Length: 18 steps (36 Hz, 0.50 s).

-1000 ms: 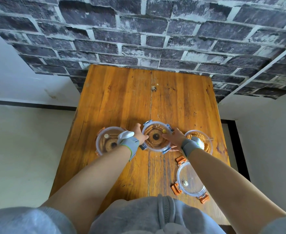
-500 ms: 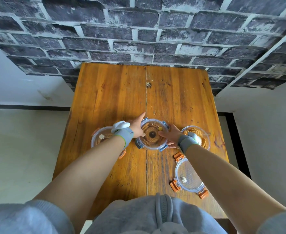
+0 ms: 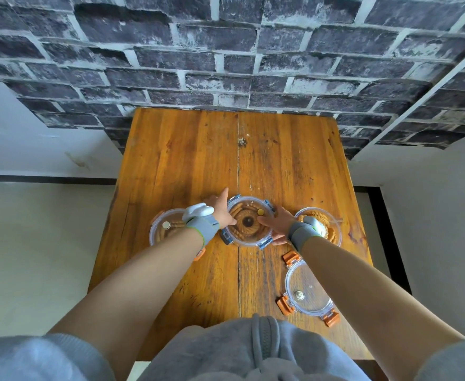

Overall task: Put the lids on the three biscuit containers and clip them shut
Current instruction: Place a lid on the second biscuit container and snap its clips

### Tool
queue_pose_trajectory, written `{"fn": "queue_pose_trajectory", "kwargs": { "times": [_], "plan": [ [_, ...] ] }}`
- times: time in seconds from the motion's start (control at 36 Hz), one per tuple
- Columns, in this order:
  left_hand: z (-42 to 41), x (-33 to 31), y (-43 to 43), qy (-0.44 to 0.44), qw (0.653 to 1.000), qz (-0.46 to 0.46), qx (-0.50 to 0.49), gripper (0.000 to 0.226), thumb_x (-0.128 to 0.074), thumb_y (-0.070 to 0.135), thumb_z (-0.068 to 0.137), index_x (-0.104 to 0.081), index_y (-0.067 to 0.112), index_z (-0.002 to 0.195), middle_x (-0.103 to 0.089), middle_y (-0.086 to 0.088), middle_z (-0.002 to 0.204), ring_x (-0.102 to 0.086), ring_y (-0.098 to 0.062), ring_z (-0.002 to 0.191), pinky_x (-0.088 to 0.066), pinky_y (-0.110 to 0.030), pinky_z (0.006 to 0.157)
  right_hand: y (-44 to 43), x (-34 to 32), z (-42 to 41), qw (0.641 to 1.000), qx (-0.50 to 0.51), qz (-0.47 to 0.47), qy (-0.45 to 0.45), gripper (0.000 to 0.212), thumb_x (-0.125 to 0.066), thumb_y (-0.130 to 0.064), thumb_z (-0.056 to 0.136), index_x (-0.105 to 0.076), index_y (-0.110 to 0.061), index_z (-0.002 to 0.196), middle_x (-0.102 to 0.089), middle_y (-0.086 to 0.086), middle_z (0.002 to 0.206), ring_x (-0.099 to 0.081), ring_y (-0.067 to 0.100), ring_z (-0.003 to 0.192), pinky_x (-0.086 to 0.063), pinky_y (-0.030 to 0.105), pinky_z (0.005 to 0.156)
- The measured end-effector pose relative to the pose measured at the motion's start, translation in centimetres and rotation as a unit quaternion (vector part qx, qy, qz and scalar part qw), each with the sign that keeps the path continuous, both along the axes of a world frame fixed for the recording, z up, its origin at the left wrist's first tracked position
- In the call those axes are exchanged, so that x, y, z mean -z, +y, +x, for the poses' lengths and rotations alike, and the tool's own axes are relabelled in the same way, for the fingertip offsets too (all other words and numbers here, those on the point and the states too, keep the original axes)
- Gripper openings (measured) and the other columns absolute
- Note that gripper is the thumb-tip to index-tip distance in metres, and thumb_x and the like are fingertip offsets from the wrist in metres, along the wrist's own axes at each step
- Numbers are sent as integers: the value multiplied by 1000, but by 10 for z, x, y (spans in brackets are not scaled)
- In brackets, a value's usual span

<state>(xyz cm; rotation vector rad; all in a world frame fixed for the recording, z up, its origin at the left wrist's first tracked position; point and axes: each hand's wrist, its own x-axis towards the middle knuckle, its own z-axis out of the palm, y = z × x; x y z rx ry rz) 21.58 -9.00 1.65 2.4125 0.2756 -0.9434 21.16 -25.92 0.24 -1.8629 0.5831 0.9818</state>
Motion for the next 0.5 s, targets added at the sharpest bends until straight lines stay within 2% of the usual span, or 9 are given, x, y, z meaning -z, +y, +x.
{"fn": "queue_pose_trajectory", "kwargs": {
  "times": [0.08,0.17,0.22,0.28,0.31,0.36,0.44,0.5],
  "plan": [
    [-13,-2,-3,-20,999,23,-38,80,-62,22,88,-13,9,150,-30,-22,147,-40,-38,131,-39,-42,104,1,1,-5,1000,18,-8,-4,58,-60,-33,89,-37,-10,136,-58,20,119,-60,28,75,-54,35,61],
    [-22,3,-3,1,998,28,-50,73,-57,38,89,-23,2,144,-50,-21,133,-55,-37,116,-46,-41,92,0,3,-10,999,18,-30,-4,60,-58,-39,88,-40,-5,134,-56,13,92,-56,20,57,-53,26,45],
    [-27,5,-2,35,997,26,-59,74,-51,47,90,-27,0,141,-62,-19,109,-64,-33,91,-51,-37,75,1,2,-12,999,20,-37,-1,61,-58,-41,89,-42,-1,132,-51,9,78,-55,21,55,-52,24,36],
    [-32,7,-2,67,996,4,-63,68,-46,48,91,-34,-4,135,-58,-12,70,-56,-23,52,-45,-26,49,1,3,-14,999,21,-41,2,61,-58,-41,88,-45,3,129,-48,9,74,-55,23,55,-51,25,34],
    [-33,9,-2,78,995,-7,-63,65,-45,46,92,-36,-4,132,-53,-9,60,-50,-18,42,-40,-22,41,2,3,-13,999,22,-41,5,61,-58,-42,88,-46,3,128,-48,9,74,-55,24,55,-51,26,34],
    [-35,12,0,87,992,-41,-78,55,-46,39,94,-37,-2,130,-50,-8,58,-47,-14,38,-38,-20,35,2,4,-14,999,26,-32,11,60,-57,-42,88,-46,2,127,-51,11,80,-57,26,56,-52,26,34],
    [-34,15,2,97,986,-93,-103,40,-48,31,96,-38,4,123,-50,-7,66,-48,-9,30,-37,-17,28,2,5,-14,999,40,-7,26,58,-56,-43,89,-47,-2,129,-57,18,109,-60,26,61,-53,25,35],
    [-31,17,2,111,979,-122,-123,33,-49,28,96,-37,8,120,-51,-8,73,-50,-12,38,-41,-20,30,2,5,-14,998,54,13,37,57,-57,-42,89,-46,-5,130,-54,20,127,-63,28,71,-55,27,37]
  ]
}}
